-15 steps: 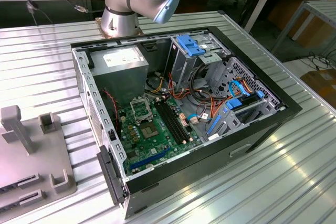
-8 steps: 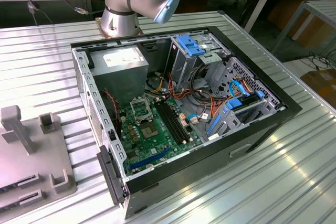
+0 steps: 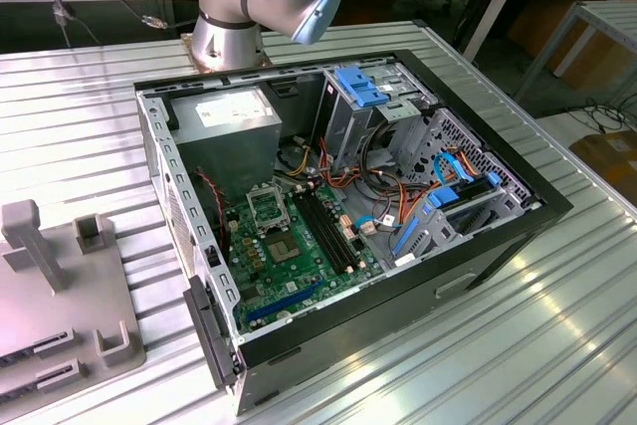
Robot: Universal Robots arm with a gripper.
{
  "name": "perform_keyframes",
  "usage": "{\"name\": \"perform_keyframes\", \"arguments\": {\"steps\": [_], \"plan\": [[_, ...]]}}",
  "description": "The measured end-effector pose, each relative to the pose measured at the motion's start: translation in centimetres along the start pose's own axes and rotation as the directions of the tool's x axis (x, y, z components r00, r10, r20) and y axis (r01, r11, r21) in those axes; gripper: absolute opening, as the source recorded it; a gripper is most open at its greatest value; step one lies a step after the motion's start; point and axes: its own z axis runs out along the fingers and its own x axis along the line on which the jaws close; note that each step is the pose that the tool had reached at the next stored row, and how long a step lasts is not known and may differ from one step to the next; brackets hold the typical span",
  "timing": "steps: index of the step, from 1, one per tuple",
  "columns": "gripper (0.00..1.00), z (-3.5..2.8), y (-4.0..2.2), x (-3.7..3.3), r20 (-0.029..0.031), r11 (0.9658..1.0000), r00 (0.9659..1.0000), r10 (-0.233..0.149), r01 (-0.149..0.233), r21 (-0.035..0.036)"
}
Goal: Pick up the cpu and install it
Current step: 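Pick up the cpu and move it towards the insertion slot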
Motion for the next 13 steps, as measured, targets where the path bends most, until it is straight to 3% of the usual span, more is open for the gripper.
{"name": "perform_keyframes", "arguments": {"steps": [7,11,12,13], "plan": [[0.47,-0.11,0.01,-0.01,-0.0001,1.0,1.0,0.0,0.0,-0.0004],[0.47,-1.15,0.03,0.05,-0.0003,1.0,1.0,0.0,0.0,-0.0013],[0.47,-2.32,0.06,0.1,-0.0006,1.0,1.0,0.0,0.0,-0.0015],[0.47,-2.39,0.05,-0.13,-0.0008,1.0,1.0,0.0,0.0,-0.0013]]}}
